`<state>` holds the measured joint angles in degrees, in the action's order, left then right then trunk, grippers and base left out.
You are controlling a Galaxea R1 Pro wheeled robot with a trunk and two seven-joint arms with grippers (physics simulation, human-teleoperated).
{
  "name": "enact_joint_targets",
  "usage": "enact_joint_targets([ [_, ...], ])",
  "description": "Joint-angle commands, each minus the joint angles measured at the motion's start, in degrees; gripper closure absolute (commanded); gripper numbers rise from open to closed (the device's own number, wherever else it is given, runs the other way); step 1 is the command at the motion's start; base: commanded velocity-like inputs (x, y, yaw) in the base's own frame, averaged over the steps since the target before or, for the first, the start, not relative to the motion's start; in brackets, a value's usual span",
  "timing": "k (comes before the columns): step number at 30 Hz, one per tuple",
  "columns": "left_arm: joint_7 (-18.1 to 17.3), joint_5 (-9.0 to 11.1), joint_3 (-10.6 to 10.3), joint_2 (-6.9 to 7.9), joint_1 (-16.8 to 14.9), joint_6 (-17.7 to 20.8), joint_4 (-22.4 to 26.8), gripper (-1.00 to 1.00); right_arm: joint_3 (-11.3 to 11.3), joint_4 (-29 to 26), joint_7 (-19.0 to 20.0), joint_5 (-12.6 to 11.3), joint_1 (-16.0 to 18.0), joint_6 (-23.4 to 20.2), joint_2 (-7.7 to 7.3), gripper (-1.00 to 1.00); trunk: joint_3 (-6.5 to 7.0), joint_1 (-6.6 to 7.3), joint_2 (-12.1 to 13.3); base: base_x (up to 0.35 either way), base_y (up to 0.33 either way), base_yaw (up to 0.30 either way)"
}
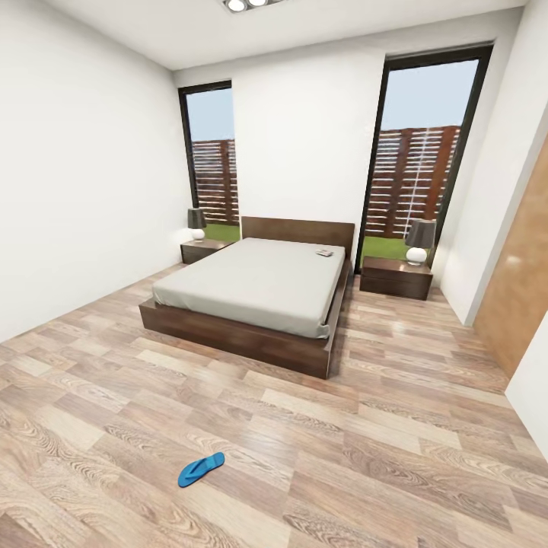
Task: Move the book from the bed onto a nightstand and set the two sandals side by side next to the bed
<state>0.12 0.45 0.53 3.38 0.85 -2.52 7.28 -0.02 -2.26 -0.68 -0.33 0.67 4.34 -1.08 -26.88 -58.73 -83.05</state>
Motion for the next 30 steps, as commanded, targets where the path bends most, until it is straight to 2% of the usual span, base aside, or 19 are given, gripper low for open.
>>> enact_joint_targets([
  [1, 0.0, 0.1, 0.1, 0.03, 0.0, -0.1, 0.4, -1.00, 0.0, -0.2, -0.2, -0.1, 0.0, 0.2, -0.01, -1.00, -0.05, 0.00, 0.0, 0.000, 0.000, 0.000],
  [19, -0.4, 0.1, 2.9, 0.13, -0.1, 0.7, 7.5, -1.00, -0.1, -3.5, -2.4, 0.0, 0.0, -0.1, -0.14, -1.00, -0.05, 0.00, 0.0, 0.000, 0.000, 0.000],
  [30, -0.5, 0.2, 3.0, 0.13, -0.5, 1.1, 8.1, -1.00, -0.2, -5.1, -2.4, -0.1, 0.0, -0.2, -0.18, -1.00, -0.05, 0.00, 0.0, 0.000, 0.000, 0.000],
])
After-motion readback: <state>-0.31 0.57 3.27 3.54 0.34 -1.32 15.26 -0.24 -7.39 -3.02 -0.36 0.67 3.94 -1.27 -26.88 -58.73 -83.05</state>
